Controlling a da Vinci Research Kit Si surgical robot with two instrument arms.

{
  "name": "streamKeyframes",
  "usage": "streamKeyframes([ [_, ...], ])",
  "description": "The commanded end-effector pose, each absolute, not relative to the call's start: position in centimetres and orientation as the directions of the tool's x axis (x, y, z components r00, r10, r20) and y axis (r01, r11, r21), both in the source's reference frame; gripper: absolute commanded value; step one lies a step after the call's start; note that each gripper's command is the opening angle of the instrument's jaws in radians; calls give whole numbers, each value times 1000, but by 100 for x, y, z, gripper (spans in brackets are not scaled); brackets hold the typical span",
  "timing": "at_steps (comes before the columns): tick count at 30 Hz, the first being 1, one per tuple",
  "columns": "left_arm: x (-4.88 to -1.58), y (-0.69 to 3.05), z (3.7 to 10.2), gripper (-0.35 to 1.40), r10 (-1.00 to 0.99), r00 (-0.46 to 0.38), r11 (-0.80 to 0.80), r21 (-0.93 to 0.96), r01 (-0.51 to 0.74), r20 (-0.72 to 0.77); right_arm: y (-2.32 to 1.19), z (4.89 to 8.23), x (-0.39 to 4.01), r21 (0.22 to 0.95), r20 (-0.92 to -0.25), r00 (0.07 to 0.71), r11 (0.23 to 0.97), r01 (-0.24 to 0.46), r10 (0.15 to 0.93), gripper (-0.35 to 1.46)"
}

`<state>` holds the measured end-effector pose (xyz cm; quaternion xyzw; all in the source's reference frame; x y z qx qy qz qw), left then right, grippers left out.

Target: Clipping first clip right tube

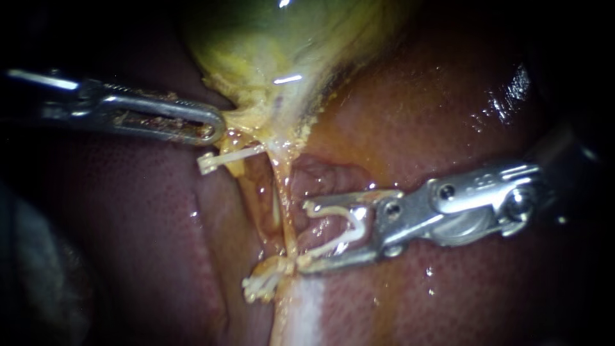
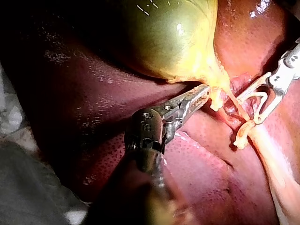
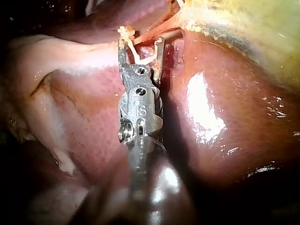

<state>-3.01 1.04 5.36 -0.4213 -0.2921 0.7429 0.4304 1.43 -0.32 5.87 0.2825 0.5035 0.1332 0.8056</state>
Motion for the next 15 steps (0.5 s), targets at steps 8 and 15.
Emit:
streamKeyframes([
  [8, -302, 104, 536, -35, 889, -272, -453, -798, -396, -370, -37, 608, 154, 655, -694, 427, 755, 39, 580, 49],
  [15, -303, 104, 536, -35, 889, -272, -453, -798, -397, -369, -36, 612, 161, 707, -665, 372, 706, 37, 647, 49],
])
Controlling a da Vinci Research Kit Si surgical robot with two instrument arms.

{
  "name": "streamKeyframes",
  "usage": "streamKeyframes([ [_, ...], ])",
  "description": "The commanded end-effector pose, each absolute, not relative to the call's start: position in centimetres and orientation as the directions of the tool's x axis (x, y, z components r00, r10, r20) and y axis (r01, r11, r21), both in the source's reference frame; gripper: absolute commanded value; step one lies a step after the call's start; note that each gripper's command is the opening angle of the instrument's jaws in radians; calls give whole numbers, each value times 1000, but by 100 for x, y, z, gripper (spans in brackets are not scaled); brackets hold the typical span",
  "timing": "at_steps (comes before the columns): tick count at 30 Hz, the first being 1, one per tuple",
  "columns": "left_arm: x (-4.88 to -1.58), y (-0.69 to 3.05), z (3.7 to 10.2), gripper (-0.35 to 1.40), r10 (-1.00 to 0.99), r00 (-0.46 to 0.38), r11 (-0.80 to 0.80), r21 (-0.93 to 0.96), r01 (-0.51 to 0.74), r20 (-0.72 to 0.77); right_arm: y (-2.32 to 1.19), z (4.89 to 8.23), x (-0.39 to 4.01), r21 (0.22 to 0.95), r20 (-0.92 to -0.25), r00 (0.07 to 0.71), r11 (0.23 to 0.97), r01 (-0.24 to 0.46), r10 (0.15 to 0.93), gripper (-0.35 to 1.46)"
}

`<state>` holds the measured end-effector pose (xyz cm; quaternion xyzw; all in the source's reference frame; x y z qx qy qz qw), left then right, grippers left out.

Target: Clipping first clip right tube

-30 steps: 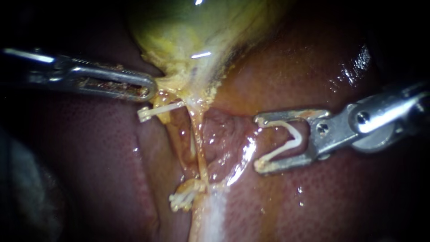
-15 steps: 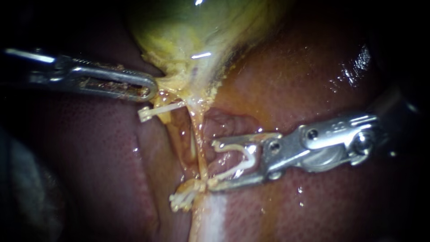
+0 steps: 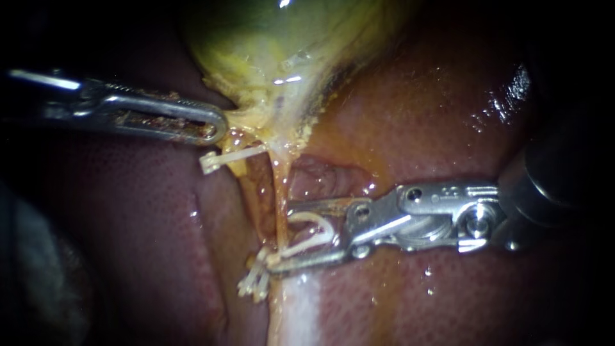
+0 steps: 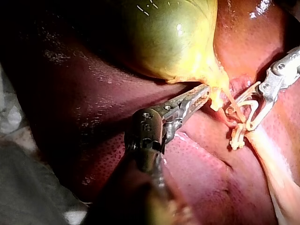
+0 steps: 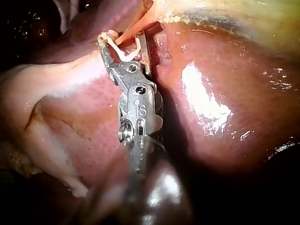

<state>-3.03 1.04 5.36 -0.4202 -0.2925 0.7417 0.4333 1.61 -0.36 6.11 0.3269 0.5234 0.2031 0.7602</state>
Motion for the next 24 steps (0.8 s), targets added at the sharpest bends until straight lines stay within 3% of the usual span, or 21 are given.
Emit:
streamKeyframes([
  [1, -303, 104, 536, -35, 889, -271, -453, -798, -397, -369, -36, 611, 162, 716, -659, 362, 697, 37, 659, 50],
  [8, -304, 104, 535, -35, 889, -271, -453, -798, -397, -369, -42, 605, 169, 759, -631, 317, 648, 61, 709, 50],
  [24, -303, 103, 535, -35, 889, -271, -453, -798, -397, -369, -62, 574, 169, 775, -628, 335, 605, 183, 703, 44],
])
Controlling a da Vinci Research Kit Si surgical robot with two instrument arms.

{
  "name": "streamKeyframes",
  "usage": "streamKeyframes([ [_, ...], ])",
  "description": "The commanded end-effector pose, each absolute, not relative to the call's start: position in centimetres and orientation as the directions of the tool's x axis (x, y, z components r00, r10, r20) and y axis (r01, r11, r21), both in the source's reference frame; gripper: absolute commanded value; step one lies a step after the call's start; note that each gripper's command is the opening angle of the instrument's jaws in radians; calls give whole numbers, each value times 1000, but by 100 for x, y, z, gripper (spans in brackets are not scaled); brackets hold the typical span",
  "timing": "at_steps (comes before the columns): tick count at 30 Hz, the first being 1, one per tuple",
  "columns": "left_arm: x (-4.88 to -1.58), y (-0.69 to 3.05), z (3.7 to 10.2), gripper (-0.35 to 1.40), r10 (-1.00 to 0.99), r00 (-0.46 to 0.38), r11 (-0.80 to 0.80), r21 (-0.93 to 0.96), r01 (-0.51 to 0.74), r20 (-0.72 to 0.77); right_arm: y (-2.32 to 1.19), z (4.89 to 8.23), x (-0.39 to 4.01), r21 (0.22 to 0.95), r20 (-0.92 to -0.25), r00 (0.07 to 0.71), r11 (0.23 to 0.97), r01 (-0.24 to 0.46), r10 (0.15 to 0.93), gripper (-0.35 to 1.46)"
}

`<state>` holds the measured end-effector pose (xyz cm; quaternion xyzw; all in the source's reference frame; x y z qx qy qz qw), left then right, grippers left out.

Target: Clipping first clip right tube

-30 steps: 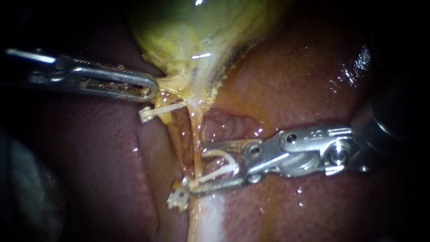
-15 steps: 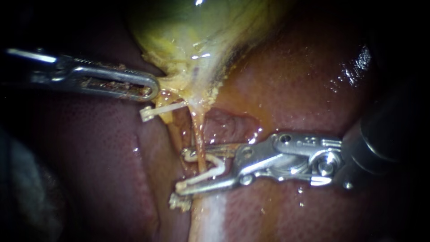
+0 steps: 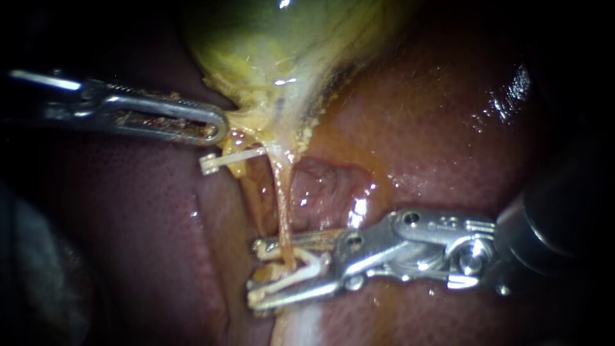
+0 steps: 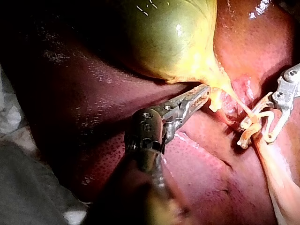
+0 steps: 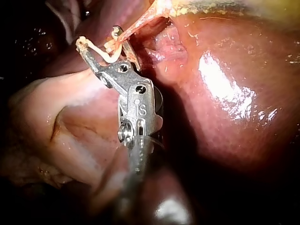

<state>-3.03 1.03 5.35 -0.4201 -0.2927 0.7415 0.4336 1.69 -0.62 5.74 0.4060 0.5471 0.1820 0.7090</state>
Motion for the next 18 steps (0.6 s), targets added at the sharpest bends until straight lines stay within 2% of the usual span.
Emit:
streamKeyframes([
  [1, -303, 103, 535, -35, 889, -271, -453, -798, -397, -369, -62, 574, 170, 774, -628, 335, 606, 184, 702, 44],
  [13, -303, 103, 535, -35, 889, -271, -453, -798, -397, -369, -52, 567, 169, 792, -606, 329, 588, 166, 724, 23],
  [18, -304, 103, 535, -35, 889, -271, -453, -798, -397, -370, -51, 565, 165, 809, -582, 329, 568, 148, 743, -2],
])
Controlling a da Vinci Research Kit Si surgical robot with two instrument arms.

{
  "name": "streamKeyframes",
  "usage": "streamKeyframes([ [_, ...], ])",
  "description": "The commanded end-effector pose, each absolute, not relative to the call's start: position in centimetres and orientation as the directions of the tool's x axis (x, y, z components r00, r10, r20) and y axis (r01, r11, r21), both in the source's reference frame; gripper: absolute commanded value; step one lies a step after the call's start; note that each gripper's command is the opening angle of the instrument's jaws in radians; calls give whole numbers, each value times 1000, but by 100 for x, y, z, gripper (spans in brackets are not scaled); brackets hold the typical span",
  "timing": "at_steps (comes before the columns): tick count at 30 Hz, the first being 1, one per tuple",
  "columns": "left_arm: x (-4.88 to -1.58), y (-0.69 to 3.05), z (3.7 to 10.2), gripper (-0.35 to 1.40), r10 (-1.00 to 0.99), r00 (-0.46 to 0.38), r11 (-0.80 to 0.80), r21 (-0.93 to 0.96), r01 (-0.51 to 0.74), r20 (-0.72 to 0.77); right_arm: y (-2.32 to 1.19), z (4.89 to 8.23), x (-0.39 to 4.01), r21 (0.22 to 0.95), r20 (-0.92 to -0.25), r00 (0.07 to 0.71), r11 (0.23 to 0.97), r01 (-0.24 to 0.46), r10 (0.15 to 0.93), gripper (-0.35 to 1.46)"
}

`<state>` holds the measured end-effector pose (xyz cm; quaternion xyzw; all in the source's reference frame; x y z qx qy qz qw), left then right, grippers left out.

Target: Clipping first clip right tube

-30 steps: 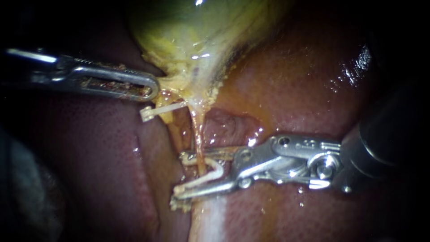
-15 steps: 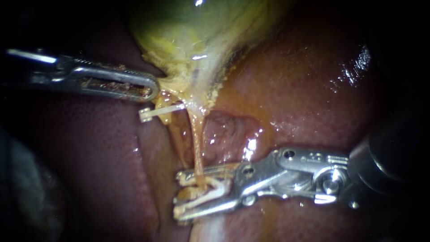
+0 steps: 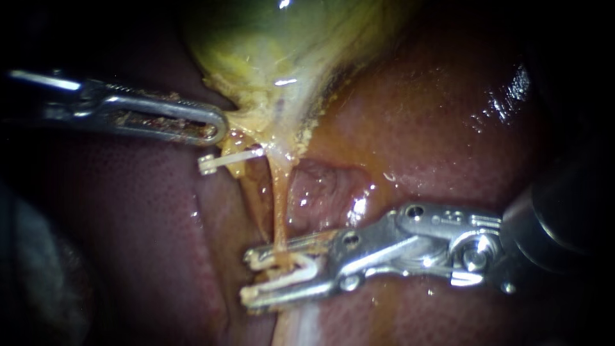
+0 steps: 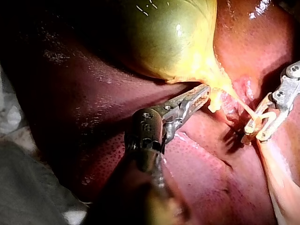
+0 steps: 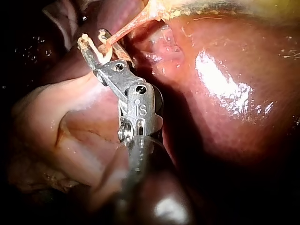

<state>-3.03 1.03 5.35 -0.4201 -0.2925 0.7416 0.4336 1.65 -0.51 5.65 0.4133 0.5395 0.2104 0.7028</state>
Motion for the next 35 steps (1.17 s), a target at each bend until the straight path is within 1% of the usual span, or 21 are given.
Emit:
streamKeyframes([
  [1, -304, 103, 536, -35, 889, -271, -453, -798, -397, -370, -51, 565, 164, 813, -577, 330, 564, 146, 747, -7],
  [4, -304, 103, 536, -35, 889, -271, -453, -798, -398, -370, -50, 563, 162, 829, -553, 331, 543, 130, 765, -24],
  [6, -304, 103, 536, -35, 889, -271, -453, -798, -398, -370, -50, 563, 161, 849, -523, 336, 516, 119, 783, -35],
  [11, -304, 103, 536, -35, 889, -271, -453, -798, -398, -370, -51, 562, 158, 869, -487, 347, 484, 102, 801, -35],
  [15, -304, 103, 536, -35, 889, -271, -453, -798, -398, -370, -51, 562, 157, 875, -477, 349, 475, 99, 807, -35],
  [35, -305, 105, 539, -35, 888, -271, -454, -798, -397, -370, -53, 563, 154, 882, -462, 356, 462, 90, 812, -35],
])
